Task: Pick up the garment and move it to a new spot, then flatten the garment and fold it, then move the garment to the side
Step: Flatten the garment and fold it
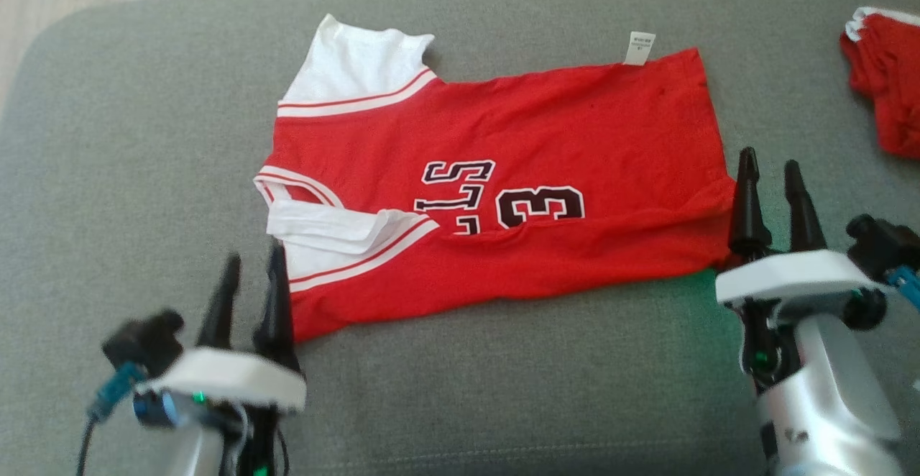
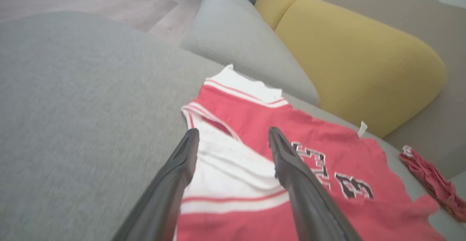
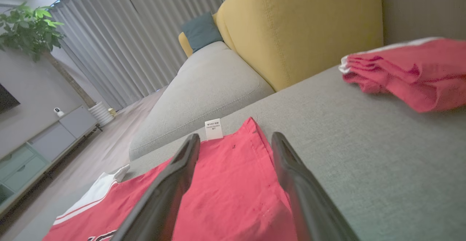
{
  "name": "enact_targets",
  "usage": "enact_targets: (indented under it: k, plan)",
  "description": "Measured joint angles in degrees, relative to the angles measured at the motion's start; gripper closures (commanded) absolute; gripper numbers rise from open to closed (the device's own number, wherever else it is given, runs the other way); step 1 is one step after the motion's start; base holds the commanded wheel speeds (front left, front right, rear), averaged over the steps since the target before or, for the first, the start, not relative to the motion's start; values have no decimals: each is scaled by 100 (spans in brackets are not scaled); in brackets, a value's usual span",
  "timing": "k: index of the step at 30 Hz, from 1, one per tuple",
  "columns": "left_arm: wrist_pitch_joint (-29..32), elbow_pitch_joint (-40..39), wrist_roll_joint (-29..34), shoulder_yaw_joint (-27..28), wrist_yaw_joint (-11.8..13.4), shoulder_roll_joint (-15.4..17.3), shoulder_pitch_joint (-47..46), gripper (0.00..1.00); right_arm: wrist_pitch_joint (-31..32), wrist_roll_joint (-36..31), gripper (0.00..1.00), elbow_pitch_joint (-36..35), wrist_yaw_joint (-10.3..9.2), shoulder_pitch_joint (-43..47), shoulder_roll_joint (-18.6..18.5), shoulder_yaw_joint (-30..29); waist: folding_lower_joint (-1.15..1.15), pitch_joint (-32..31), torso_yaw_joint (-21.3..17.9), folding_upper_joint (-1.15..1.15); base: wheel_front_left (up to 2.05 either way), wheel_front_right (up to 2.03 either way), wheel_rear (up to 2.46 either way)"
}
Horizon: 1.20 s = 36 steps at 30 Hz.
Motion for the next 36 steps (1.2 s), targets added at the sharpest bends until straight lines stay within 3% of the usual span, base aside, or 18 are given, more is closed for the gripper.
enact_targets:
  k: [5,10,12,22,28,29,31,34,36]
  plan:
    - [550,-93,2,-186,-37,211,553,0,0,-657,0,-401,0,516,2,-56,0,-156,49,0,0,0,0]
    - [1258,-120,2,-226,305,386,802,0,98,-746,0,-749,0,836,3,35,0,-229,39,0,0,0,0]
    - [1388,-118,-23,-221,322,388,802,0,144,-746,0,-877,0,836,5,88,0,-213,1,0,0,0,0]
    - [1677,162,-58,-98,676,445,717,0,286,-737,0,-1104,0,838,5,147,0,-49,-278,0,0,0,0]
    - [1708,237,-160,-80,665,467,584,0,314,-738,0,-1154,0,846,5,124,0,10,-438,0,0,0,0]
    - [1708,264,-159,-90,664,467,572,5,315,-738,0,-1158,0,848,5,123,0,13,-456,0,0,0,0]
    - [1726,290,-174,-98,654,470,547,52,348,-738,0,-1168,0,848,7,125,0,23,-486,0,0,0,0]
    - [1805,309,-177,-152,555,471,487,100,489,-757,0,-1165,0,849,7,100,0,50,-496,0,0,0,0]
    - [1803,288,-176,-181,541,469,484,100,712,-855,0,-1089,0,850,5,59,0,60,-483,0,0,0,0]
